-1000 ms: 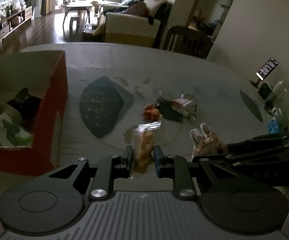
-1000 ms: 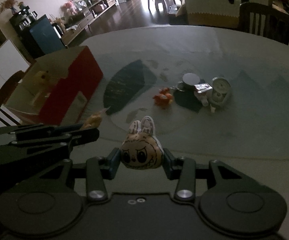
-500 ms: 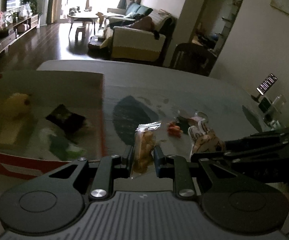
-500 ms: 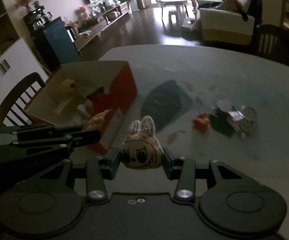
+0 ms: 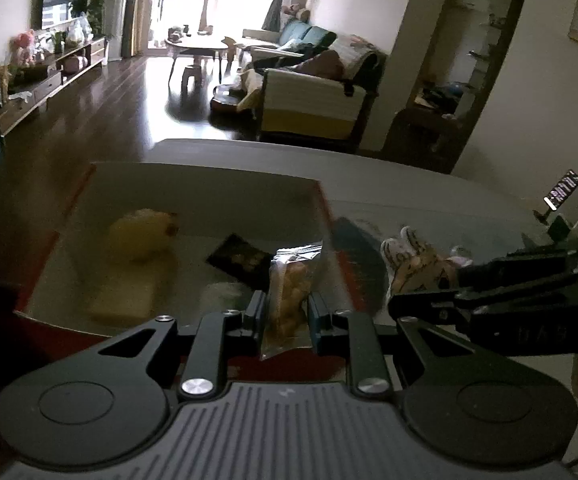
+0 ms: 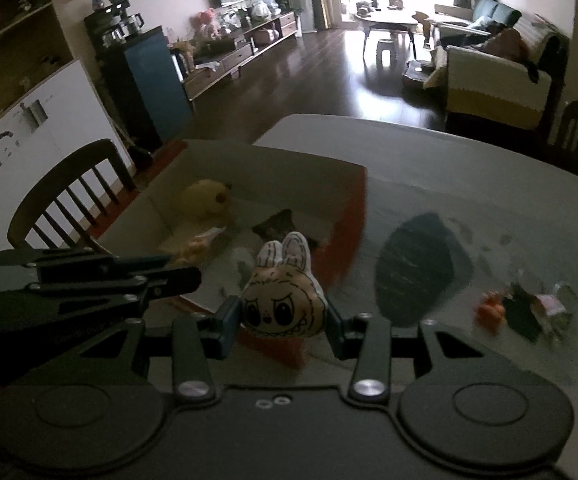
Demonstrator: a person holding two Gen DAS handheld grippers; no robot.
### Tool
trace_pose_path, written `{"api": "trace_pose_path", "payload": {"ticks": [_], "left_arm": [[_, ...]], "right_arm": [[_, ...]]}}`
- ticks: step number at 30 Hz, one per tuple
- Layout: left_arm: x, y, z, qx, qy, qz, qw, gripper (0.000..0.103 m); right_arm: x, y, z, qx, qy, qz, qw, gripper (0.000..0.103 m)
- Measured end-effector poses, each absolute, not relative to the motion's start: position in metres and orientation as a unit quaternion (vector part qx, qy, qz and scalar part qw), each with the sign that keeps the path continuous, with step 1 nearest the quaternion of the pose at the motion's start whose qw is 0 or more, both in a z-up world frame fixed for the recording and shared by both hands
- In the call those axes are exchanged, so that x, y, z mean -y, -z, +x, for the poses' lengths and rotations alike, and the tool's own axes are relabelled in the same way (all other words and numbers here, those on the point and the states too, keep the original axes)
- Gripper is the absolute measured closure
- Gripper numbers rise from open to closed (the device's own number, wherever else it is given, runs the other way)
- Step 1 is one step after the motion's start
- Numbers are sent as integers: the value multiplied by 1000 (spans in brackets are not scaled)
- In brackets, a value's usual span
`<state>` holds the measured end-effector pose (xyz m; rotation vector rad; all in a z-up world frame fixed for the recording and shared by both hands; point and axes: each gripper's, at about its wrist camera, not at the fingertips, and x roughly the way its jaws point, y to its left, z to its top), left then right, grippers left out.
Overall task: Organize objects
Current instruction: 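Carry the clear snack bag and bunny plush over the cardboard box, then open both grippers to drop the snack bag and bunny plush into the box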
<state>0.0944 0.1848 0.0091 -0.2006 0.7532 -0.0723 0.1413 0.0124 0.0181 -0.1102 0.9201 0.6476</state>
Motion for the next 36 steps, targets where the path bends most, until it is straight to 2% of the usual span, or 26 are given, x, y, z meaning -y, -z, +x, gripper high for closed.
{"api": "trace_pose_path", "payload": {"ticks": [14, 36], "left_arm": [[-274, 2, 114, -384, -19, -67, 920, 82], [-290, 56, 174, -473, -14, -27, 880, 82]], "right_arm": [[-97, 3, 166, -440, -300, -100, 840, 60], [-144, 69, 217, -486, -256, -159, 820, 60]]}}
